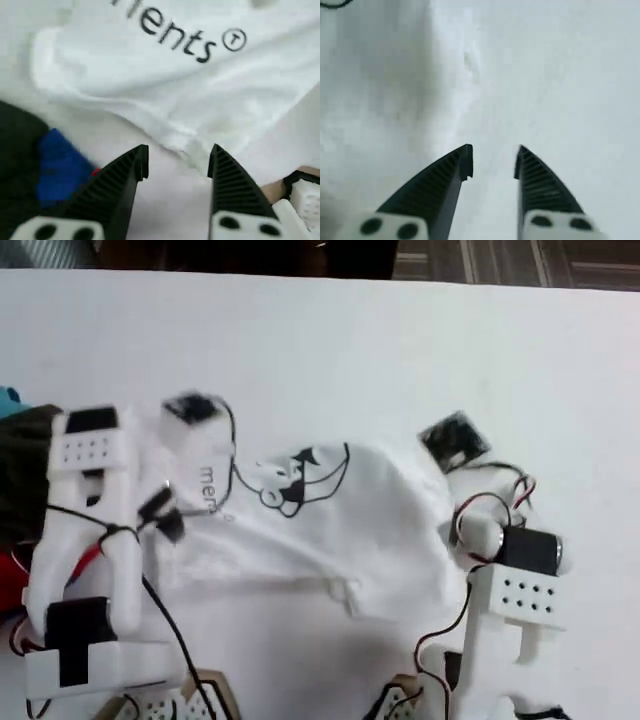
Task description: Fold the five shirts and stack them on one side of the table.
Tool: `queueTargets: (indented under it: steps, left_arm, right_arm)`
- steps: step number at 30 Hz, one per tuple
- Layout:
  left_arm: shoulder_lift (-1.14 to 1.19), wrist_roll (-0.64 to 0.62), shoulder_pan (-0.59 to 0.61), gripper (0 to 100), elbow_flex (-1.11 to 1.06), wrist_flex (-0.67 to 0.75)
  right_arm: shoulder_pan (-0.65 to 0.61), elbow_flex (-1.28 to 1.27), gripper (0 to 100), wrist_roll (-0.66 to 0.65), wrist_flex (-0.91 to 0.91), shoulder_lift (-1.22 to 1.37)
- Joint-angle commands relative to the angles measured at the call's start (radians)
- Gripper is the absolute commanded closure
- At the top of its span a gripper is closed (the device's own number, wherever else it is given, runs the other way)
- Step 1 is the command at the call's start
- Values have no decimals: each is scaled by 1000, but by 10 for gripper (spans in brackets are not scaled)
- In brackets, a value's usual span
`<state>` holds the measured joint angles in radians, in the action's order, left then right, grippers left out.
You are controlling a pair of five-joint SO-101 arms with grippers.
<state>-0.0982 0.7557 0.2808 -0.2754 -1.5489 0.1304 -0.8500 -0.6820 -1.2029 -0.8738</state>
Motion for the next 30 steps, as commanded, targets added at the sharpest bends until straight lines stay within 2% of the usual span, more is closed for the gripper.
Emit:
queueTargets:
  steps: [1,2,3,7,11,17,21,30]
  left_arm:
    - [-3,-149,-41,974,131,20]
    - [-3,-178,-61,985,125,49]
    - [-3,-199,-80,951,113,78]
    - [58,-256,-137,972,42,219]
    - [239,-267,-135,976,28,299]
    - [470,-267,-133,976,139,299]
    - [583,-262,-78,976,217,295]
    - [792,-269,41,976,618,166]
  right_arm:
    - [-87,46,971,95,131,45]
    - [-120,52,974,115,154,90]
    - [-159,63,981,132,183,139]
    - [-232,163,977,261,300,375]
    - [-285,371,977,353,288,601]
    - [-352,660,977,365,182,921]
    - [-367,789,977,364,130,1119]
    - [-257,1045,977,359,30,1415]
